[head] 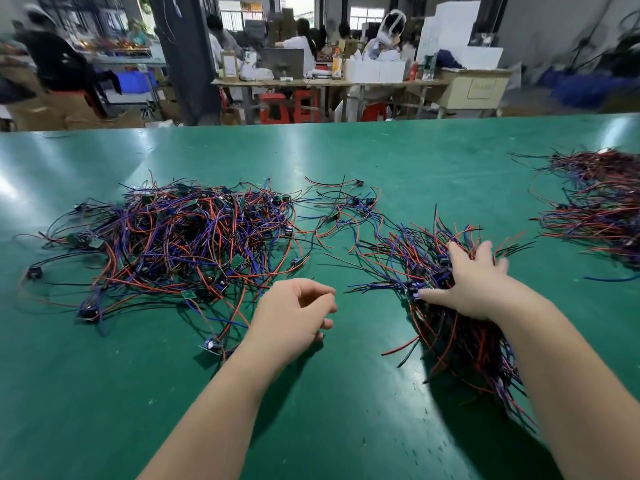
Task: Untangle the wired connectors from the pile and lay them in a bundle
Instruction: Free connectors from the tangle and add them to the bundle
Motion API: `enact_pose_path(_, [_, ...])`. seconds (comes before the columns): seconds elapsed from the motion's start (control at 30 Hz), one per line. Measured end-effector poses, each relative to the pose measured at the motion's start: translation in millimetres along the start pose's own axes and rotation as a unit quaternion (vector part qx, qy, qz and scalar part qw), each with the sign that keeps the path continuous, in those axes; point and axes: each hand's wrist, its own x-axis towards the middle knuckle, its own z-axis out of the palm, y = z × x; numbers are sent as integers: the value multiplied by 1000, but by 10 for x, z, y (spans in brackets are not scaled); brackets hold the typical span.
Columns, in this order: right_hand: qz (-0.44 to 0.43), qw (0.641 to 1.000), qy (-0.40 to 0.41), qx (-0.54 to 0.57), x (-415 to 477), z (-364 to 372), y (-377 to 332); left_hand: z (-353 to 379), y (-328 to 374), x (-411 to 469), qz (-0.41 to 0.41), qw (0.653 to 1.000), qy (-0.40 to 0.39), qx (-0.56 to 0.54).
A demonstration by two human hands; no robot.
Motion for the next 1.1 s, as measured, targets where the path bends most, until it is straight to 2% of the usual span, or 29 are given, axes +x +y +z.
enact_pose_path(0.03, [-16,1000,26,0,-50,-48,-58,-20,-27,23,35,996,30,78])
enact_pose_path(0.1, [-83,991,99,29,-170,-138,-204,-80,-52,36,96,961,87,243])
enact_pose_path(0.17, [-175,966,166,89,-317,-177,-400,-162,-50,48,117,936,120,311])
enact_pose_path(0.27, [-268,935,201,120,-505,-86,-729,-304,-54,87,63,897,180,399])
enact_pose_path(0.33, [-285,938,171,102,-542,61,-903,-406,-56,94,3,866,206,456])
enact_pose_path(0.4, [-291,943,146,70,-510,240,-1008,-492,-75,105,-51,864,193,462])
enact_pose_path(0.5, [-285,948,113,83,-421,474,-1071,-560,-107,142,-92,883,148,436])
enact_pose_path(0.63, [-275,946,80,149,-359,646,-1099,-586,-103,151,-65,867,150,470])
enact_pose_path(0.7, [-284,938,82,179,-355,698,-1092,-589,-110,153,-48,872,156,462])
enact_pose_path(0.77, [-298,927,85,213,-352,734,-1073,-582,-106,166,-20,889,162,428])
enact_pose_path(0.83, [-304,913,92,255,-346,740,-1059,-564,-77,177,34,924,174,339])
enact_pose_path(0.93, [-282,888,104,348,-339,721,-1071,-487,31,150,69,983,160,57])
enact_pose_path(0.97, [-268,868,75,410,-348,703,-1076,-454,70,130,63,987,142,-43])
enact_pose_path(1.03, [-249,808,-11,534,-367,670,-1071,-394,137,90,46,973,109,-196])
enact_pose_path(1.07, [-248,785,-45,566,-375,653,-1064,-374,164,75,38,962,98,-252])
enact_pose_path(1.1, [-248,779,-64,572,-382,637,-1056,-366,185,66,34,950,88,-297])
